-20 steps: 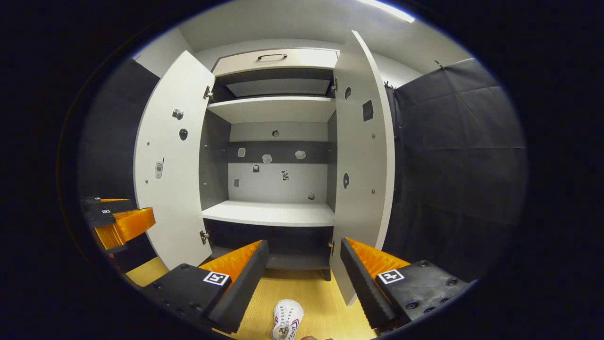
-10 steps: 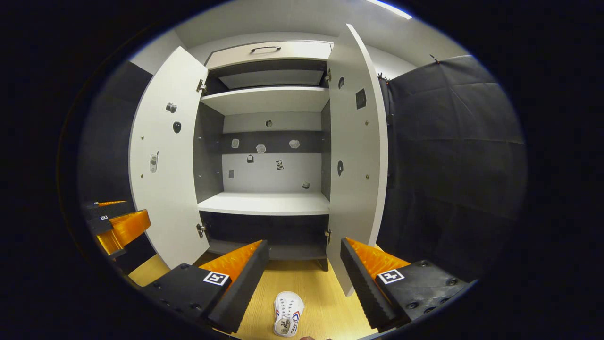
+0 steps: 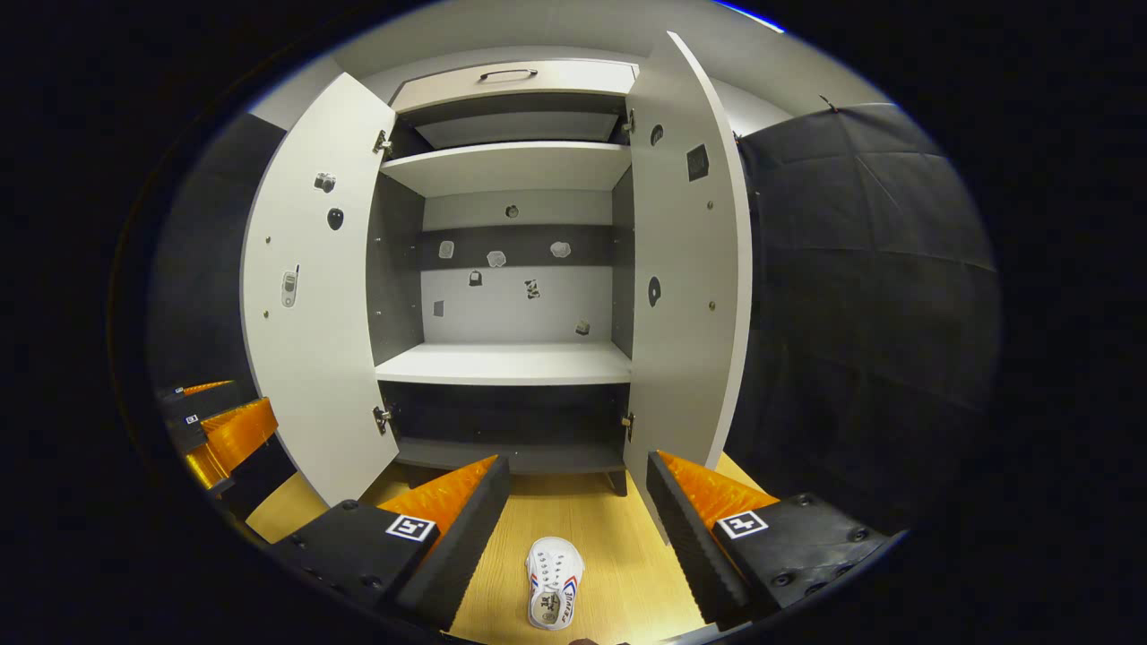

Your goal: Grab one shoe with the right hand and put it into the shoe cabinet, grab the other shoe with the left hand and put it into the shoe cabinet; then close the right door with the right hand and the left door with the left hand.

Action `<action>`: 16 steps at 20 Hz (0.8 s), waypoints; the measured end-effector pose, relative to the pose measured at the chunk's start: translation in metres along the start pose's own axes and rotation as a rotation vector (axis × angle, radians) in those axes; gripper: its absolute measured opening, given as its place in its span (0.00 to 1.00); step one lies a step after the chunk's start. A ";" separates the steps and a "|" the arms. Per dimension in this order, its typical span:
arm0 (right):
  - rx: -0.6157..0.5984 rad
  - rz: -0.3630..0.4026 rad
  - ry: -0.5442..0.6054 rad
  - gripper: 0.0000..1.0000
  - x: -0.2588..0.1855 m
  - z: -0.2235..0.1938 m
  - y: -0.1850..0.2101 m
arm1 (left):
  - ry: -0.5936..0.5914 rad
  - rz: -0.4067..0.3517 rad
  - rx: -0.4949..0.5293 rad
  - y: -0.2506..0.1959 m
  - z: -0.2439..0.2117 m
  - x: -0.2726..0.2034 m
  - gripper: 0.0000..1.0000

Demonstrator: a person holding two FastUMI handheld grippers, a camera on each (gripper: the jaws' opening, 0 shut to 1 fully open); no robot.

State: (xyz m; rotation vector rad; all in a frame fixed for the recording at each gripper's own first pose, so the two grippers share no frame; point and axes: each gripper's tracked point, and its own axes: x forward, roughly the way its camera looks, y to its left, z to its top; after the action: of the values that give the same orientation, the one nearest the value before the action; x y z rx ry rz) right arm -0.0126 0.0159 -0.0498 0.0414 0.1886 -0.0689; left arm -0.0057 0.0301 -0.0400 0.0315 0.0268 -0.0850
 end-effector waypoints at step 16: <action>0.128 0.109 0.558 0.99 0.015 -0.191 0.070 | 0.143 -0.048 -0.053 0.036 -0.062 -0.019 0.97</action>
State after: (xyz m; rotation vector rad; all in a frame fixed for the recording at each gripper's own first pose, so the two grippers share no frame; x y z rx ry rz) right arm -0.0285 0.0942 -0.2373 0.1986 0.7390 0.0420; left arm -0.0233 0.0698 -0.1002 -0.0165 0.1725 -0.1301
